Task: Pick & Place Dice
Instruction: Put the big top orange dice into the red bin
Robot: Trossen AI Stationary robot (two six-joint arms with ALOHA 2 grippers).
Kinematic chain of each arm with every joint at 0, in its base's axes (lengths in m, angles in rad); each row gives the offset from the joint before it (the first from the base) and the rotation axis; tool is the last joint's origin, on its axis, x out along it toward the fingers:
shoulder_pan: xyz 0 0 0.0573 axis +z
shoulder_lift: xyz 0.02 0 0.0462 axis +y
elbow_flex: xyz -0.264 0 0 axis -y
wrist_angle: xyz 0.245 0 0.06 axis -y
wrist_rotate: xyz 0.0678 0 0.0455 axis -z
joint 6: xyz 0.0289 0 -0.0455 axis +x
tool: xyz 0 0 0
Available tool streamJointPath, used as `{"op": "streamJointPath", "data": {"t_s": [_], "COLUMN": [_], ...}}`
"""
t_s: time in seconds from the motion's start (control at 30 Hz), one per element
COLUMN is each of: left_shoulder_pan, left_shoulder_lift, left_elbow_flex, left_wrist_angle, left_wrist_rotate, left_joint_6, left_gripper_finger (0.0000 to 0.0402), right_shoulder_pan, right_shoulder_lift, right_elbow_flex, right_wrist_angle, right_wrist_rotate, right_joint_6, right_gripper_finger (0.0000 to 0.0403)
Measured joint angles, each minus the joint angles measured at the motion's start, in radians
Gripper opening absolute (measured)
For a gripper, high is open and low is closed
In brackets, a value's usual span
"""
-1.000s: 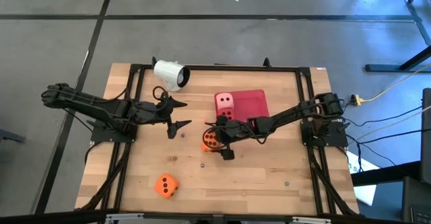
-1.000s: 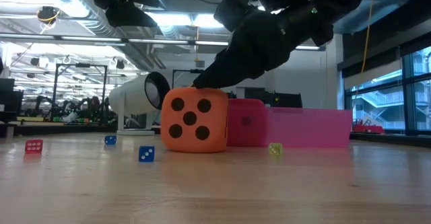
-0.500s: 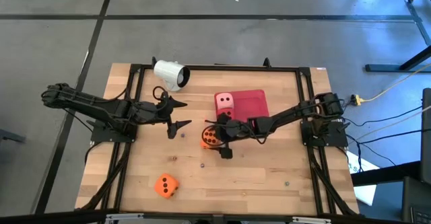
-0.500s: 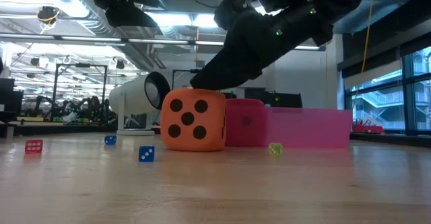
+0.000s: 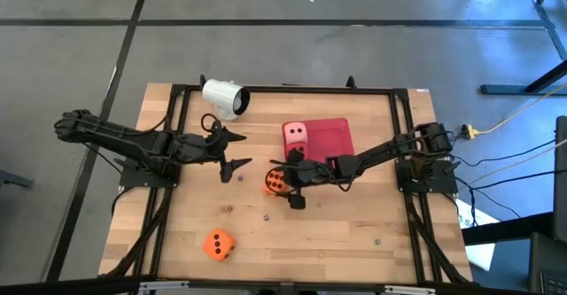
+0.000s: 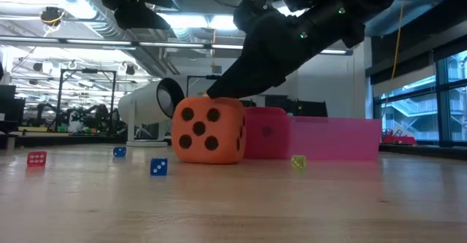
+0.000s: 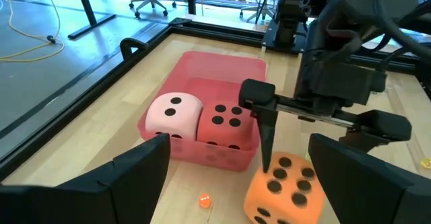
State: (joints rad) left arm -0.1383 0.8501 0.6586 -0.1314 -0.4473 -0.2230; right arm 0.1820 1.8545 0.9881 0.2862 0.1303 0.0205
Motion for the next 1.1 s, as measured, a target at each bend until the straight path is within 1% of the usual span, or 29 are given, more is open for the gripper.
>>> {"op": "streamJointPath", "data": {"t_s": [0.23,0.33,0.4,0.53,0.77,1.1], "left_shoulder_pan": [0.0,0.0,0.0,0.0,0.0,0.0], "left_shoulder_lift": [0.0,0.0,0.0,0.0,0.0,0.0], "left_elbow_flex": [0.0,0.0,0.0,0.0,0.0,0.0], "left_wrist_angle": [0.0,0.0,0.0,0.0,0.0,0.0], "left_wrist_rotate": [0.0,0.0,0.0,0.0,0.0,0.0], "left_joint_6": [0.0,0.0,0.0,0.0,0.0,0.0], "left_gripper_finger": [0.0347,0.0347,0.0347,0.0347,0.0347,0.0347], "right_shoulder_pan": [0.009,0.006,0.004,0.002,0.003,0.008], "right_shoulder_lift": [-0.006,-0.006,-0.007,-0.007,-0.008,-0.008], "right_elbow_flex": [0.0,0.0,0.0,0.0,0.0,0.0], "right_wrist_angle": [0.02,0.019,0.011,0.002,-0.03,-0.036], "right_wrist_rotate": [-0.01,0.02,0.042,0.04,0.039,0.056], "right_joint_6": [-0.006,0.005,0.026,0.056,0.193,0.177], "right_gripper_finger": [0.0396,0.0396,0.0396,0.0396,0.0396,0.0396]}}
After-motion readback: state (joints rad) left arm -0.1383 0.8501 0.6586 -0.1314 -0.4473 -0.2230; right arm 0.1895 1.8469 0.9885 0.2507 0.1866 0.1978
